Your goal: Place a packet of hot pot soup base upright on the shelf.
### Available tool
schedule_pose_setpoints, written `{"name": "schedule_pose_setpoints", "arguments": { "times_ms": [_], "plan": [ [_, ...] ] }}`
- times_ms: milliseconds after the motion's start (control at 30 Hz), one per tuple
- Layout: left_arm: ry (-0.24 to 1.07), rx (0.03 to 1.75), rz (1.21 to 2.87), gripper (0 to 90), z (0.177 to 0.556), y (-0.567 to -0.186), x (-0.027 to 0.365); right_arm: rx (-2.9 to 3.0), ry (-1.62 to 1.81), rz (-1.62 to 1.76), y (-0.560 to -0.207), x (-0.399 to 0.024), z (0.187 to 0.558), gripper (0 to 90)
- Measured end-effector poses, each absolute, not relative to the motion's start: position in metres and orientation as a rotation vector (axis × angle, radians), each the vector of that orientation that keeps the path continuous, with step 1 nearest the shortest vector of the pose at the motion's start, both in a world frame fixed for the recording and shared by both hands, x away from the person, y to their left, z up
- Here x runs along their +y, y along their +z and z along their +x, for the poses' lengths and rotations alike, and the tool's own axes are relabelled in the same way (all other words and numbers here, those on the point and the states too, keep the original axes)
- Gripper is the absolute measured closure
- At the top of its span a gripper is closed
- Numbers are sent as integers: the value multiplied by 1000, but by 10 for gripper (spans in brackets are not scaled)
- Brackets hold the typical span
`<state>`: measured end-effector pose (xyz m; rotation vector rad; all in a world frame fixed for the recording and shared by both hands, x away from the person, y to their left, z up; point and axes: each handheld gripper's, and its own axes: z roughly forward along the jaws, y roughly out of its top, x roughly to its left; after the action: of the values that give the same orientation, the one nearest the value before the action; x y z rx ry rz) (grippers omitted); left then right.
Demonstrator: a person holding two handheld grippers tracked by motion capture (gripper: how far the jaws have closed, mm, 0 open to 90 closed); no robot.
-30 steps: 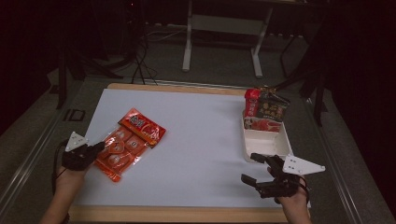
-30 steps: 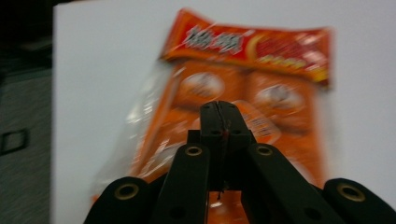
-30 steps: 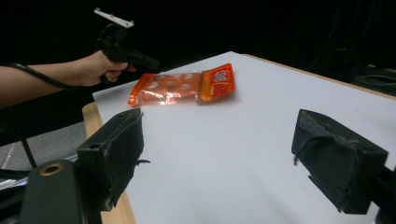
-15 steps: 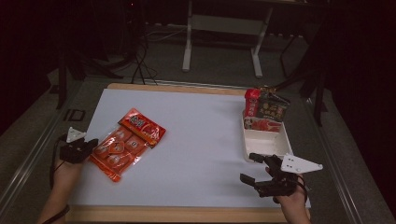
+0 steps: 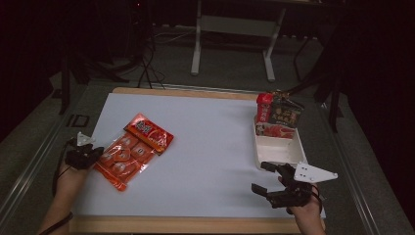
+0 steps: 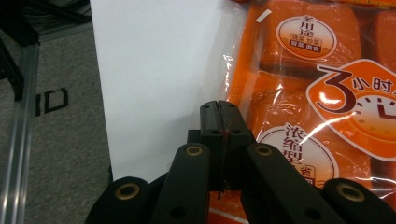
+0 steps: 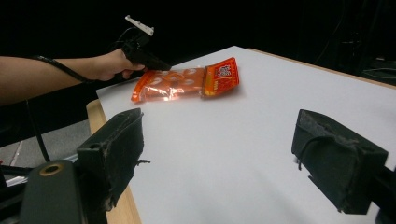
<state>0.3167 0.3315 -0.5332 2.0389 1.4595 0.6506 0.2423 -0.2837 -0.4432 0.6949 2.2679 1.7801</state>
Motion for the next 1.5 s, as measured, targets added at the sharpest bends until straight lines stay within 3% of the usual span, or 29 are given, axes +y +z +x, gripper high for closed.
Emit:
{"name": "schedule_pose_setpoints", "arguments": {
  "times_ms": [1100, 1267, 1500],
  "plan": [
    [368, 1184, 2143, 900, 281, -529, 241, 2279, 1782, 707, -443, -284, 240, 164],
    [368, 1194, 2135, 900, 282, -527, 240, 2277, 1780, 705, -443, -284, 240, 165],
    [491, 1327, 2031, 900, 298, -525, 255, 2273, 1783, 709, -443, -285, 240, 164]
  ]
}}
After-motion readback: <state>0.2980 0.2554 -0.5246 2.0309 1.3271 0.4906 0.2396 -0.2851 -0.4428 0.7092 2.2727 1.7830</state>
